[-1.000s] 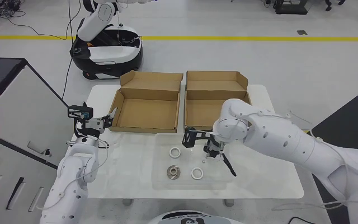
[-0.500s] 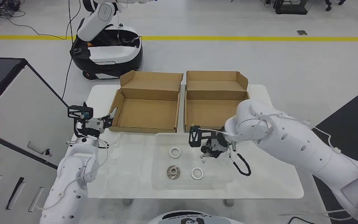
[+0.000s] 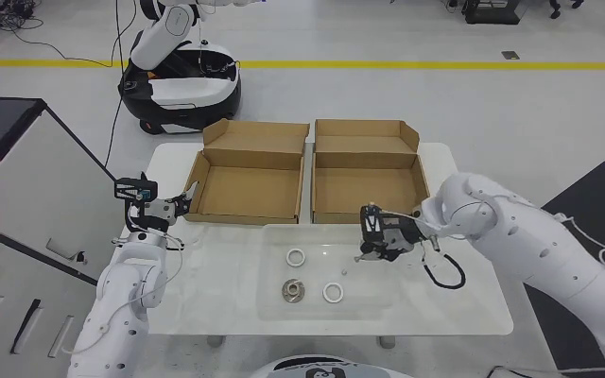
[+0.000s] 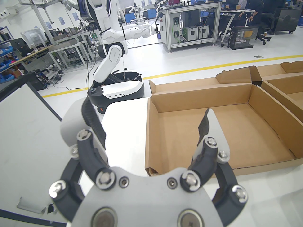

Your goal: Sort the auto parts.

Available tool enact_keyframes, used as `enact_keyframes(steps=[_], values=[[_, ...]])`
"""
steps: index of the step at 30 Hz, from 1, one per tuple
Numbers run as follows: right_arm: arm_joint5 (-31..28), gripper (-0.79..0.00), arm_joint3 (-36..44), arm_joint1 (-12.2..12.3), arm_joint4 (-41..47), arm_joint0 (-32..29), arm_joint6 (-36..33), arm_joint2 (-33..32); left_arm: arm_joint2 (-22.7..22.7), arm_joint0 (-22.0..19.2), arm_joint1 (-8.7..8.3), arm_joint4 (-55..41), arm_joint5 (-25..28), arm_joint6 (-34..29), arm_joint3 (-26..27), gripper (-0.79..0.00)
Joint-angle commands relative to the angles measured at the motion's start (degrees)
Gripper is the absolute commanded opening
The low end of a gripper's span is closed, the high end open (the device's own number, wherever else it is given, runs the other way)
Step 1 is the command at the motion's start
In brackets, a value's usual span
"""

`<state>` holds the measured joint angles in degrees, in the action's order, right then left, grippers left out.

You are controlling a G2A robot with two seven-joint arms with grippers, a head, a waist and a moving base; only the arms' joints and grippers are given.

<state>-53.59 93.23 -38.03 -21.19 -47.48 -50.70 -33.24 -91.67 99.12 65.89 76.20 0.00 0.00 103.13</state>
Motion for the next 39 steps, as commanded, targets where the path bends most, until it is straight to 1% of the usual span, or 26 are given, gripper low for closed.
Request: enact_keyframes(steps=[1,2,6,12,18,23,39], values=[[-3.7,-0.785,-1.2,1.1,-1.0,0.1,3.7,0.1,0.0,0.0,0.0,0.0,0.0,0.0,0.0,0.0],[-4.4,-0.785,-1.4,1.6,-1.3,0.2,4.4,0.1,0.0,0.0,0.0,0.0,0.0,0.0,0.0,0.0],[-4.4,-0.785,0.6,3.0,0.6,0.7,5.1,-0.4,0.0,0.0,0.0,0.0,0.0,0.0,0.0,0.0],[-4.4,-0.785,4.2,4.9,-2.1,1.3,11.1,-0.4,0.0,0.0,0.0,0.0,0.0,0.0,0.0,0.0],[-4.4,-0.785,7.2,6.5,-7.2,2.9,21.4,2.0,0.0,0.0,0.0,0.0,0.0,0.0,0.0,0.0],[-4.4,-0.785,8.8,8.1,-14.1,5.5,33.8,6.1,0.0,0.0,0.0,0.0,0.0,0.0,0.0,0.0],[-4.4,-0.785,8.8,8.1,-14.1,5.5,33.8,6.1,0.0,0.0,0.0,0.0,0.0,0.0,0.0,0.0]])
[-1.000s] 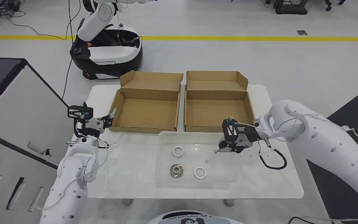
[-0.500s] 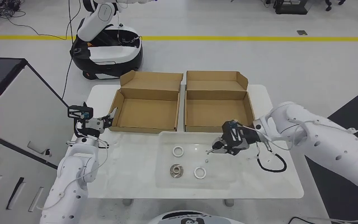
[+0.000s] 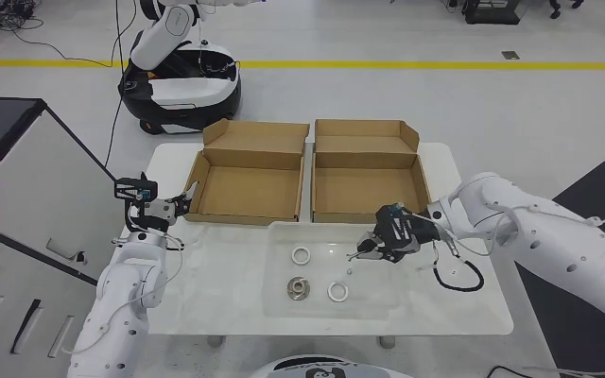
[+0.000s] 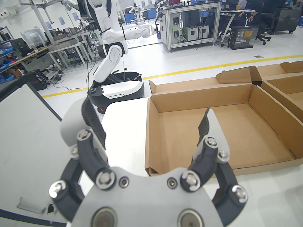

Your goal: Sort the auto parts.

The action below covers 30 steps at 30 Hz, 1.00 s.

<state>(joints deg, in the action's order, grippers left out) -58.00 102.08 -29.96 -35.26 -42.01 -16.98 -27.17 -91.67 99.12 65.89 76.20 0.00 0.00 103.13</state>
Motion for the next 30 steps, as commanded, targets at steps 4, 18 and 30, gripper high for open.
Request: enact_keyframes(steps=[4,18,30], values=[[0.0,-0.785,0.0,0.0,0.0,0.0,0.1,0.0,0.0,0.0,0.0,0.0,0.0,0.0,0.0,0.0],[0.0,-0.785,1.0,-0.3,5.4,0.0,4.2,-1.3,0.0,0.0,0.0,0.0,0.0,0.0,0.0,0.0],[0.0,-0.785,4.0,-0.6,24.0,4.2,4.1,2.6,0.0,0.0,0.0,0.0,0.0,0.0,0.0,0.0]])
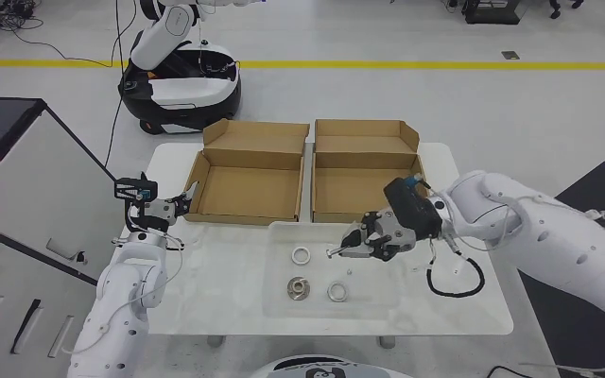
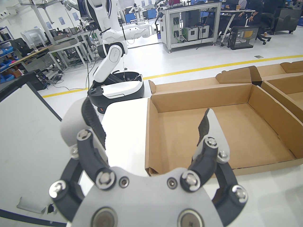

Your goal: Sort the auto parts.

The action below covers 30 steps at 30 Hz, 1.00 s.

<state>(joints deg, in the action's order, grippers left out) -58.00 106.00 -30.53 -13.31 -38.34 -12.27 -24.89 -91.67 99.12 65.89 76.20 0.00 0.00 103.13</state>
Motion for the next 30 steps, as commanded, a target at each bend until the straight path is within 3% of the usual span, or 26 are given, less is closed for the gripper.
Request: enact_keyframes(steps=[1,11,17,22,30], values=[[0.0,-0.785,0.1,-0.1,3.7,0.9,-1.0,0.6,0.0,0.0,0.0,0.0,0.0,0.0,0.0,0.0],[0.0,-0.785,-1.3,0.7,20.8,2.4,-12.9,0.1,0.0,0.0,0.0,0.0,0.0,0.0,0.0,0.0],[0.0,-0.785,-1.0,1.0,33.0,0.8,-22.5,-4.6,0.0,0.0,0.0,0.0,0.0,0.0,0.0,0.0],[0.0,-0.785,0.3,-0.1,44.8,-2.3,-33.1,-9.9,0.0,0.0,0.0,0.0,0.0,0.0,0.0,0.0],[0.0,-0.785,3.5,-2.4,49.4,-5.9,-34.0,-13.7,0.0,0.0,0.0,0.0,0.0,0.0,0.0,0.0]])
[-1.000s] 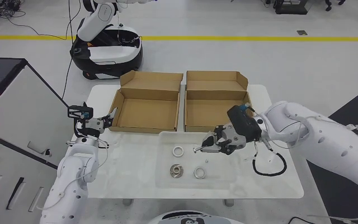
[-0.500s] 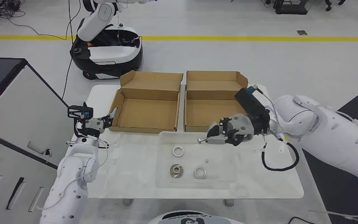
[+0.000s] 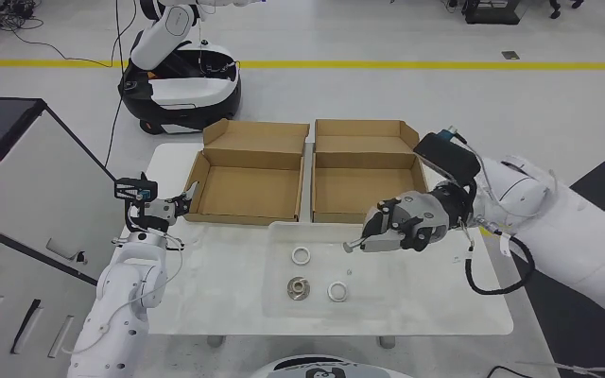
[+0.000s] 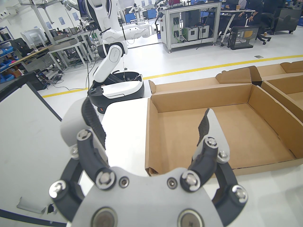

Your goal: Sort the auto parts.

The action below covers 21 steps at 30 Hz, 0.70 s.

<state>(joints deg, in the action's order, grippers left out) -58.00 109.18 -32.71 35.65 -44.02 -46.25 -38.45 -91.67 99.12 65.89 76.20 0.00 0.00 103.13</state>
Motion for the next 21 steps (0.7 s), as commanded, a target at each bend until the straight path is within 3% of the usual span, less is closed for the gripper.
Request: enact_keyframes(steps=[1,13,21], values=[[0.0,-0.785,0.6,-0.5,0.8,-0.4,-0.1,-0.3,0.0,0.0,0.0,0.0,0.0,0.0,0.0,0.0],[0.0,-0.785,3.4,-3.9,9.0,-0.5,-0.1,-1.6,0.0,0.0,0.0,0.0,0.0,0.0,0.0,0.0],[0.0,-0.785,3.4,-3.9,9.0,-0.5,-0.1,-1.6,0.0,0.0,0.0,0.0,0.0,0.0,0.0,0.0]])
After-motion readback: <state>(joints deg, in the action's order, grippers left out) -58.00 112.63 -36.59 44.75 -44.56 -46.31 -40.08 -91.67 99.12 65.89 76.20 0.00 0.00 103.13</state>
